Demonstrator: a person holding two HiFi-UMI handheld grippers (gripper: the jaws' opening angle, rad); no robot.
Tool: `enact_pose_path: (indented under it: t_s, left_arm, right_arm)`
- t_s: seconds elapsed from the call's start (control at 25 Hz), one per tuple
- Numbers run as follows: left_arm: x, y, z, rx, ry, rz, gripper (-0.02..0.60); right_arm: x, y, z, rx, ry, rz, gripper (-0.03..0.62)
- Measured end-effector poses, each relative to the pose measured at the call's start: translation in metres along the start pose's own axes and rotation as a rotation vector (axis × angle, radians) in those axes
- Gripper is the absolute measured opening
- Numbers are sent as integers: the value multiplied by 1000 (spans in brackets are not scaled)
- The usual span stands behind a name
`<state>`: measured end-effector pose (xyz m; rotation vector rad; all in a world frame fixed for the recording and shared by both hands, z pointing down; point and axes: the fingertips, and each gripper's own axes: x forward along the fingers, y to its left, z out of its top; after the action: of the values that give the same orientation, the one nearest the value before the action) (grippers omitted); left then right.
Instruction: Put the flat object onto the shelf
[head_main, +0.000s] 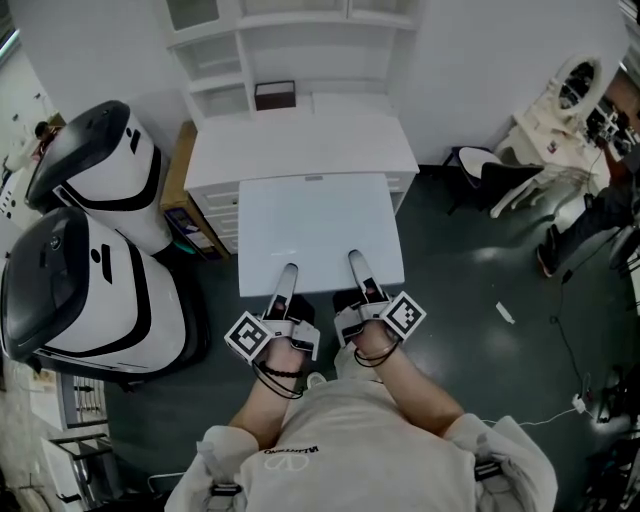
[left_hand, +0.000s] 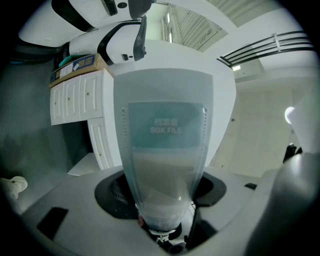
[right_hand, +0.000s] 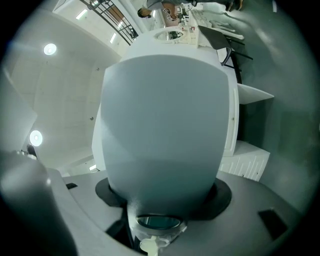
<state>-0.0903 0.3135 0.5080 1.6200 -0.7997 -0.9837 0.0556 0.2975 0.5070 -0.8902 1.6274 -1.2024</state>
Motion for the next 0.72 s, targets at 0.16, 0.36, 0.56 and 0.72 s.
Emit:
enact_pose_path:
  t_s: [0.16,0.36,0.56,0.72]
  left_arm:
    - [17,3,11,3,-14,-1,275]
    - [52,11,25,24,-29,6,275]
    - [99,21,41,33,-39,17,275]
    - [141,29,50,38,-52,23,275]
  right_arm:
    - [22,-5,4,0,14,8,304]
    - [58,-15,21,10,30,12,304]
    - [104,-32,42,26,45,6,302]
    - [142,-41,66,32,59,14,302]
